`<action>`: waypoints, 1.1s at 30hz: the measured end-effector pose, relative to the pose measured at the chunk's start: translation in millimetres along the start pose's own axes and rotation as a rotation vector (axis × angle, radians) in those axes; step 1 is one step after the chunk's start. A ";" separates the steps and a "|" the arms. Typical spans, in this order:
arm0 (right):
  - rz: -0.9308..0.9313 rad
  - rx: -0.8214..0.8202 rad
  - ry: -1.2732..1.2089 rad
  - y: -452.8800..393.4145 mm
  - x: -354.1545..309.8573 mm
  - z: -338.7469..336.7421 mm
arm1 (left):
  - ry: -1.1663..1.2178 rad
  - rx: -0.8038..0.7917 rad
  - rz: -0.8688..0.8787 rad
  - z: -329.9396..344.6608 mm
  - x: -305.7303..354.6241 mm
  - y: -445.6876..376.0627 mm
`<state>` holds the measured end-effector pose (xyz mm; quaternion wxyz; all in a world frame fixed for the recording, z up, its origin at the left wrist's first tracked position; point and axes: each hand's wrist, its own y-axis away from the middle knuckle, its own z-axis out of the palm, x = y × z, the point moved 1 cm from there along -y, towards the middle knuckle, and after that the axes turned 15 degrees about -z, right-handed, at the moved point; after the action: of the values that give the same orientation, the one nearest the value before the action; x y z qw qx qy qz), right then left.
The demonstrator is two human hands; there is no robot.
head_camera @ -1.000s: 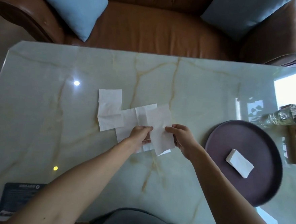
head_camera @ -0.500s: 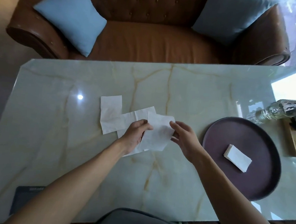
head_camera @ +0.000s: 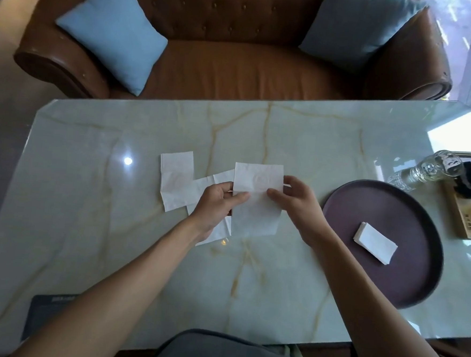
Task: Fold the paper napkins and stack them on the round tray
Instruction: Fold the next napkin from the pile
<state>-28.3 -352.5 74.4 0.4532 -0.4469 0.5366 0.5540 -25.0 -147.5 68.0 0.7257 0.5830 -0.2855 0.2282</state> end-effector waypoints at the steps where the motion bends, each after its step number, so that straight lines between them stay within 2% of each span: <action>1: 0.001 0.006 -0.010 0.7 -0.2 -1.2 | 0.002 0.001 0.009 0.1 1.0 1.3; 14: -0.005 0.002 -0.116 7.4 -12.9 3.4 | -0.037 -0.043 0.023 -8.1 19.6 14.5; 23: 0.098 0.023 -0.223 1.7 -11.4 7.0 | -0.129 -0.033 0.119 -14.9 25.6 18.9; 27: 0.130 -0.089 -0.135 -1.2 -10.0 10.6 | -0.155 -0.021 0.139 -17.0 24.8 17.6; 30: 0.076 -0.130 -0.087 -2.3 -10.3 12.2 | -0.074 -0.055 0.092 -20.2 24.6 15.1; 33: 0.068 -0.118 -0.114 -5.0 -10.1 10.9 | 0.101 -0.159 -0.059 -25.1 24.2 12.3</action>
<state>-21.6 -341.7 83.6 0.4366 -0.4222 0.4914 0.6242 -11.6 -120.4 89.3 0.7894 0.5196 -0.2486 0.2123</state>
